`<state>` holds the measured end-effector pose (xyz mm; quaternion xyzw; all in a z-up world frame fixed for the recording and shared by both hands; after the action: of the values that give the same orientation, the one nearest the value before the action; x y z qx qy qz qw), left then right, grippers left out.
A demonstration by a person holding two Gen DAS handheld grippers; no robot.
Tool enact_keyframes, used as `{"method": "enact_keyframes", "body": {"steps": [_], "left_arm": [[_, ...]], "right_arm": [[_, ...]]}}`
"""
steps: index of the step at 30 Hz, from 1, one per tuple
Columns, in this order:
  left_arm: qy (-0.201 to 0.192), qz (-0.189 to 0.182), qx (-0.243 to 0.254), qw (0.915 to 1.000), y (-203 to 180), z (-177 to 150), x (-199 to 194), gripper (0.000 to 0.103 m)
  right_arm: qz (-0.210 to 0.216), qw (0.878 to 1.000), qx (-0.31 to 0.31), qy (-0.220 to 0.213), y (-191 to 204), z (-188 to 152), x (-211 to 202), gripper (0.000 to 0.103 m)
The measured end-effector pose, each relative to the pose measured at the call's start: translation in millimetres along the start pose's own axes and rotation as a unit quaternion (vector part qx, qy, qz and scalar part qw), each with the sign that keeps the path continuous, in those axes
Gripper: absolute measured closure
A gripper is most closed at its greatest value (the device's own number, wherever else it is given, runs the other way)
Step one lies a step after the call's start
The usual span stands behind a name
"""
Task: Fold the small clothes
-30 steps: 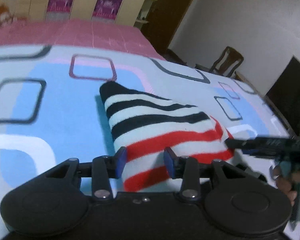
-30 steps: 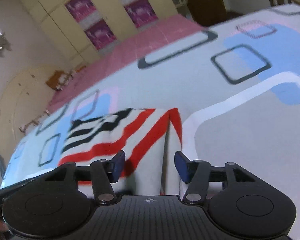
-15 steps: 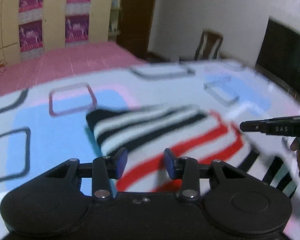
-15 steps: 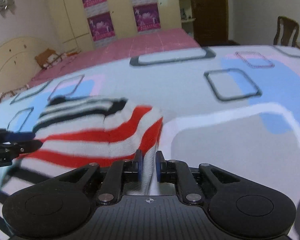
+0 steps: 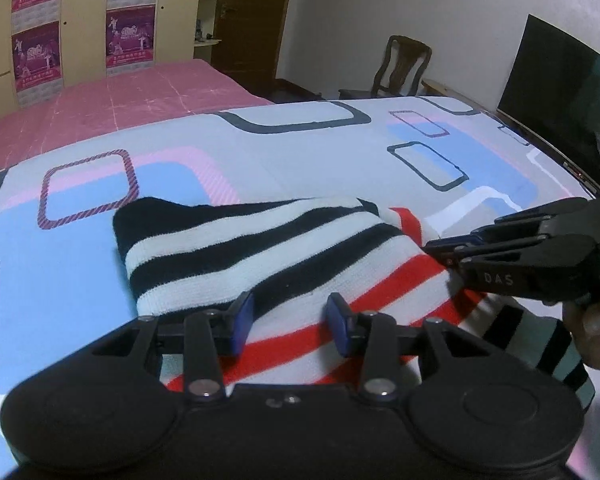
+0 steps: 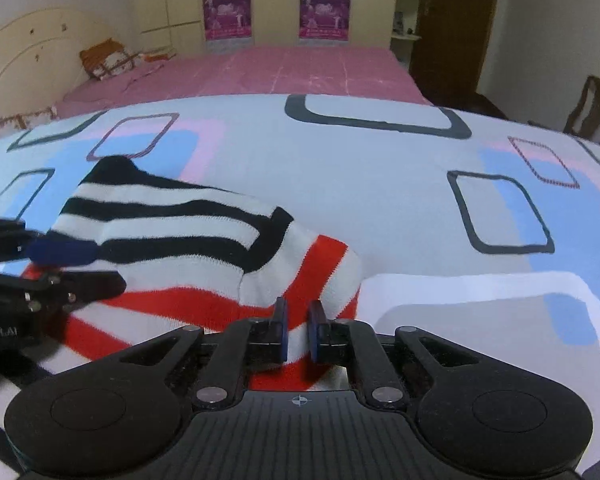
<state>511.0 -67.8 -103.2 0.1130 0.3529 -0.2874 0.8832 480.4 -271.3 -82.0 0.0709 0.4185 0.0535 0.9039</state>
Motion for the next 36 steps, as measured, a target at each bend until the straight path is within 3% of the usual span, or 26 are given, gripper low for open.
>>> {"method": "enact_keyframes", "body": {"steps": [3,5,7,8,10,14,18,19,23,26,32,36], "left_arm": [[-0.025,0.001,-0.001,0.9997,-9.7,0.6,-26.5,0.065],[-0.044,-0.005,-0.008,0.999,-18.8,-7.9,-50.3,0.065],[-0.051,-0.017,-0.011,0.9985,-30.1,-20.1,-67.6,0.066],[-0.043,-0.024,-0.009,0.9988,-36.0,-26.8,-70.6,0.065],[-0.018,0.001,0.032,0.9993,-51.9,-39.6,-67.6,0.065],[-0.011,0.046,0.077,0.9959,-71.6,-43.4,-61.9,0.065],[-0.017,0.044,0.051,0.9976,-71.4,-43.1,-86.5,0.069],[-0.018,0.038,0.045,0.9981,-75.0,-47.7,-97.3,0.073],[-0.002,0.033,0.037,0.9988,-97.9,-70.4,-116.1,0.074],[0.019,0.034,0.026,0.9989,-110.3,-87.6,-111.7,0.074],[0.03,0.053,0.039,0.9974,-114.9,-91.7,-101.0,0.074],[0.032,0.047,0.02,0.9982,-110.4,-89.2,-105.1,0.074]], "right_arm": [[-0.003,1.0,0.003,-0.005,-2.0,7.9,-14.5,0.094],[0.022,0.999,-0.003,-0.038,1.0,5.4,-48.0,0.094],[0.048,0.998,-0.017,-0.033,5.3,-7.4,-67.8,0.094],[0.055,0.998,-0.029,-0.026,7.1,-17.7,-73.7,0.094],[0.046,0.998,-0.049,0.016,7.4,-40.9,-67.2,0.094],[0.031,0.999,-0.044,-0.006,8.4,-52.6,-63.8,0.094],[0.058,0.998,-0.031,-0.017,2.0,-51.8,-90.7,0.094],[0.061,0.997,-0.038,-0.018,0.8,-54.7,-99.3,0.094],[0.07,0.996,-0.057,-0.005,-3.4,-86.1,-125.1,0.094],[0.064,0.997,-0.048,0.022,-12.3,-108.4,-114.9,0.094],[0.069,0.997,-0.042,0.014,-15.6,-119.6,-112.2,0.094],[0.06,0.997,-0.052,0.01,-11.7,-121.4,-114.3,0.092]]}}
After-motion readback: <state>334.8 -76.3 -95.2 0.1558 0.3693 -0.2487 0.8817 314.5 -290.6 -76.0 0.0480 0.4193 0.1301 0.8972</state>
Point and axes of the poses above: each gripper's, at about its wrist camera, not at the fingertips, and x roughly the way its jaws point, y to its left, z to its top, the point moved 1 cm from there along x, roughly the way its jaws point, and after that the axes turned 12 degrees about x, right-handed, at the moved point
